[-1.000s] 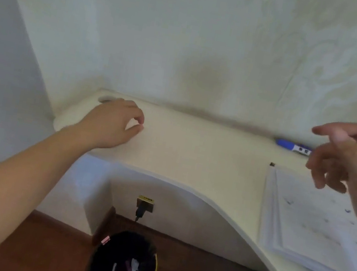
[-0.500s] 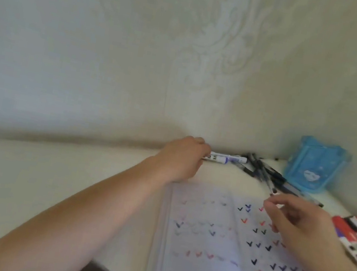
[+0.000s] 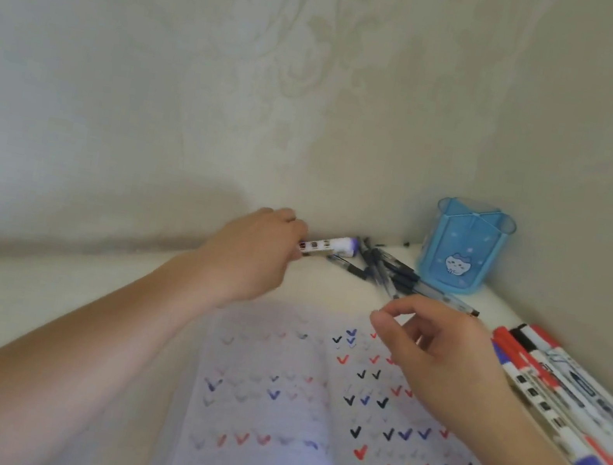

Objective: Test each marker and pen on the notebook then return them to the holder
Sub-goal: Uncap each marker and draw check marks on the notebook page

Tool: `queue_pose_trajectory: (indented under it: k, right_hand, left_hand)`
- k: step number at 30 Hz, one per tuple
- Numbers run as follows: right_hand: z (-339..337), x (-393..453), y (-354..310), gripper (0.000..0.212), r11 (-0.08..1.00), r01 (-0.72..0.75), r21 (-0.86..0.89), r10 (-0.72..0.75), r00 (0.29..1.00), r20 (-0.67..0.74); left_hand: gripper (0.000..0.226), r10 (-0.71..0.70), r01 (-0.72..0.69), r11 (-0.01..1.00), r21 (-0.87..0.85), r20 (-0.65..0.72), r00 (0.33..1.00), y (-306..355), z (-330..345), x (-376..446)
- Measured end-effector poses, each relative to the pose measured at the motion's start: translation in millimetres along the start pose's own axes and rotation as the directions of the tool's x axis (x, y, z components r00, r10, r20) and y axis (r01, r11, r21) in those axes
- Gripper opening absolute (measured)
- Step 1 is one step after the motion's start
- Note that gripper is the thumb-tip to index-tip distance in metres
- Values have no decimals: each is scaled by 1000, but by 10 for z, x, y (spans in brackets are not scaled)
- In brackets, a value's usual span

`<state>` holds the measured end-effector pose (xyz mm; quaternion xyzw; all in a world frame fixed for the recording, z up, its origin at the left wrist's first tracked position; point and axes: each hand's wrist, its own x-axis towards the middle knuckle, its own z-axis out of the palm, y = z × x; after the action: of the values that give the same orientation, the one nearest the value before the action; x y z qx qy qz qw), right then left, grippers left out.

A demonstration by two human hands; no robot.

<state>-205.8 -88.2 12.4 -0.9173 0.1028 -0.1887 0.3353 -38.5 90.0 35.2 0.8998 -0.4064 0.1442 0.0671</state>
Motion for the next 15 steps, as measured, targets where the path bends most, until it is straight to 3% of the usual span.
queue_pose_trajectory:
  k: [3, 6, 11, 15]
  right_hand:
    - [-14, -8, -81, 57, 969, -10, 245, 27, 997, -70]
    - [-100, -39, -140, 57, 781, 23, 624, 95, 983, -155]
    - [-85, -88, -154, 44, 722, 58, 689, 113, 973, -201]
    - [24, -129, -220, 27, 652, 2, 758, 39, 999, -36]
  left_hand:
    - [16, 250, -253, 904, -345, -54, 967, 574, -279, -211]
    - [20, 340, -317, 779, -542, -60, 938, 920, -214, -347]
    - [26, 271, -252, 693, -675, -80, 959, 925, 108, -483]
    - [11, 314, -330, 619, -713, -161, 936, 833, 101, -554]
